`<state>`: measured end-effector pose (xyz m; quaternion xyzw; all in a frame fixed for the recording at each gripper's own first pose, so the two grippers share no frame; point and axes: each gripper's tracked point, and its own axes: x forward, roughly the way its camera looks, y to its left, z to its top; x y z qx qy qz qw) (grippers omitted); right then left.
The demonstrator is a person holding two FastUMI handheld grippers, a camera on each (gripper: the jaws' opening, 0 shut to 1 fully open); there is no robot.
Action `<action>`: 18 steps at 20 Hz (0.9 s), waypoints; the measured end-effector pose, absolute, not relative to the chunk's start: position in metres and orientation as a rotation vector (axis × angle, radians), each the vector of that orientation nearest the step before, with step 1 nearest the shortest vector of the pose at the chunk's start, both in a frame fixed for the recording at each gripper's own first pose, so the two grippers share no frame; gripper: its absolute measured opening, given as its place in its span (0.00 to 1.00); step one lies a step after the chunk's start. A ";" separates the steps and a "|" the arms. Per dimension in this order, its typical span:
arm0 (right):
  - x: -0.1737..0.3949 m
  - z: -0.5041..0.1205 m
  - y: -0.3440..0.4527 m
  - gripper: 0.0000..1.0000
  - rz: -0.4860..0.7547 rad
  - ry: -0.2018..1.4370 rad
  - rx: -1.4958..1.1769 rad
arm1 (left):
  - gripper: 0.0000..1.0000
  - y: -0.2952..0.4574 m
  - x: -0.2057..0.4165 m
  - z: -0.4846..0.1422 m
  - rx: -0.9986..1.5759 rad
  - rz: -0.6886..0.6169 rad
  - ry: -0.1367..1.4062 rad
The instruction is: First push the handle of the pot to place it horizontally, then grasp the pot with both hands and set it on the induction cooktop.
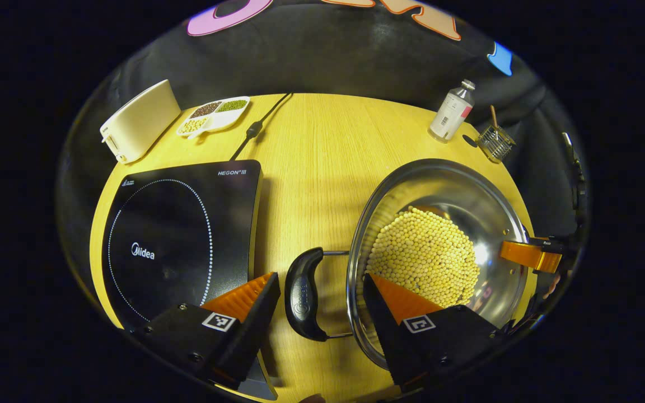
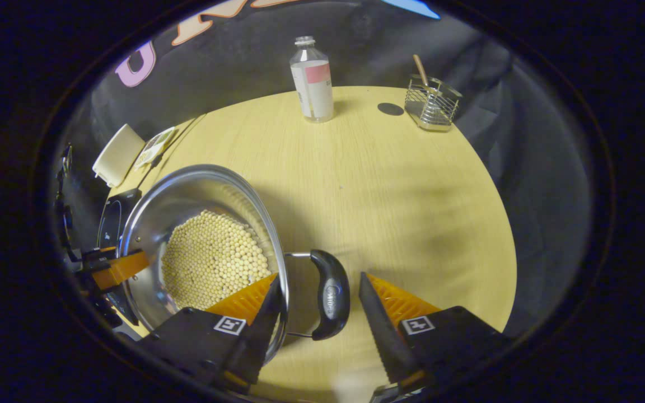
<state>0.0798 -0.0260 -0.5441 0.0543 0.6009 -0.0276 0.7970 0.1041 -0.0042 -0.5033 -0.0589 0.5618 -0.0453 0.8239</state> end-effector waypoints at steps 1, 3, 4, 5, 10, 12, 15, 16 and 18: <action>0.080 -0.546 -0.026 0.82 -0.059 1.292 0.112 | 0.91 -0.005 0.104 -0.505 -0.122 -0.097 1.197; 0.077 -0.544 -0.020 0.85 -0.045 1.295 0.123 | 0.88 -0.006 0.102 -0.508 -0.115 -0.101 1.204; 0.080 -0.545 -0.019 0.70 -0.050 1.288 0.121 | 0.86 -0.006 0.101 -0.509 -0.112 -0.105 1.209; 0.078 -0.557 -0.016 0.68 -0.052 1.291 0.119 | 0.82 -0.008 0.100 -0.511 -0.116 -0.106 1.208; 0.077 -0.547 -0.016 0.53 -0.074 1.292 0.140 | 0.72 -0.010 0.098 -0.514 -0.107 -0.137 1.228; 0.077 -0.544 -0.016 0.53 -0.085 1.280 0.145 | 0.71 -0.010 0.100 -0.513 -0.114 -0.146 1.230; 0.073 -0.542 -0.016 0.47 -0.113 1.285 0.163 | 0.67 -0.011 0.102 -0.512 -0.116 -0.146 1.239; 0.068 -0.542 -0.016 0.47 -0.122 1.288 0.167 | 0.66 -0.012 0.100 -0.511 -0.121 -0.142 1.247; 0.064 -0.536 -0.020 0.52 -0.134 1.280 0.178 | 0.63 -0.015 0.097 -0.505 -0.120 -0.141 1.249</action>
